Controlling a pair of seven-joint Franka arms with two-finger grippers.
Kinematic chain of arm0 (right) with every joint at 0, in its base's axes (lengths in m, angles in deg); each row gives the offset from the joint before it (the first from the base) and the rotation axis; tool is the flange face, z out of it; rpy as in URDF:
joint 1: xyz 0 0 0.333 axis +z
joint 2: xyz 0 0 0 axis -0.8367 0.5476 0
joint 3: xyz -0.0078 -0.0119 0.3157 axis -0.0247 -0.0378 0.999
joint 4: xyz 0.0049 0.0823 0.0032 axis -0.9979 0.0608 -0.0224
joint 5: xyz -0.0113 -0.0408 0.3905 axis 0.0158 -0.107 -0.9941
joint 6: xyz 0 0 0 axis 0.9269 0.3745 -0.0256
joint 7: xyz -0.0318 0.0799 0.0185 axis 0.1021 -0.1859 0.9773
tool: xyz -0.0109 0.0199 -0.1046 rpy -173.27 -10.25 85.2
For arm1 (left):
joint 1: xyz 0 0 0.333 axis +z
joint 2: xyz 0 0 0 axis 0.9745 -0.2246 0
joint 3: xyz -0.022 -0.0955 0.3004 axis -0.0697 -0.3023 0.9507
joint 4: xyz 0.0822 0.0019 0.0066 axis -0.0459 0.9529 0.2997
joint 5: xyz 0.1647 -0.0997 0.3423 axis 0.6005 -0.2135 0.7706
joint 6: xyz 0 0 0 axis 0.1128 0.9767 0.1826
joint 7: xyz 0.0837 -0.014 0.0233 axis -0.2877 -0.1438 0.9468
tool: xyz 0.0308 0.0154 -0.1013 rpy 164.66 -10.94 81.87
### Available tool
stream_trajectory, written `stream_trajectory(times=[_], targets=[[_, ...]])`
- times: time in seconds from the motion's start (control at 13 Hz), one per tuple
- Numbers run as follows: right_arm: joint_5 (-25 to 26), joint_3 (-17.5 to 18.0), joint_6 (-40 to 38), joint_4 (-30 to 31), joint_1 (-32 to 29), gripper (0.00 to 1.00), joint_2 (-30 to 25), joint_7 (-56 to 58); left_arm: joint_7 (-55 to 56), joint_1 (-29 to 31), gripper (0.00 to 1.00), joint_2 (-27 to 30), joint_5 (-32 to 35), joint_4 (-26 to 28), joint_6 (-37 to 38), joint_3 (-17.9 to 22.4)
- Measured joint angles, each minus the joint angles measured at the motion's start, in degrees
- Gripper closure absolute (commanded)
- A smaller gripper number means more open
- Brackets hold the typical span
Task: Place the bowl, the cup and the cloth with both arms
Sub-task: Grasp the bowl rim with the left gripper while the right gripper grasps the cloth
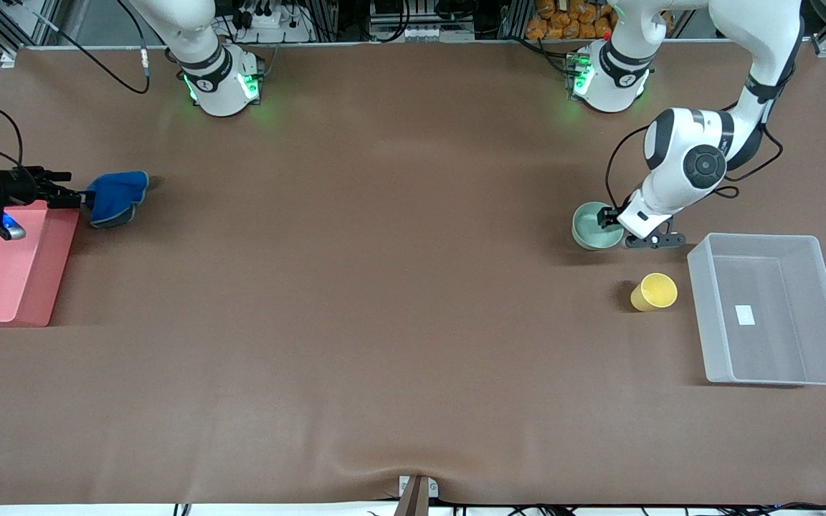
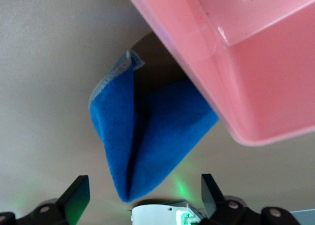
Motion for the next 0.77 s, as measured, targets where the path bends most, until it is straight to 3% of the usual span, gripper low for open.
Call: stream_trajectory(times=[0.08, 0.54, 0.77], targets=[[-0.04, 0.1, 0.12, 0.0, 0.0, 0.0, 0.4, -0.01, 0.0, 0.0, 1.0, -0.61, 0.01, 0.0, -0.41, 0.0], [-0.44, 0.16, 0.55, 0.07, 0.0, 0.0, 2.47, -0.01, -0.04, -0.01, 1.0, 0.38, 0.03, -1.97, 0.23, -0.01], [-0.97, 0.15, 0.79, 0.08, -0.02, 0.0, 3.19, 0.0, -1.32, 0.15, 1.0, 2.19, 0.1, -9.7, 11.67, 1.59]])
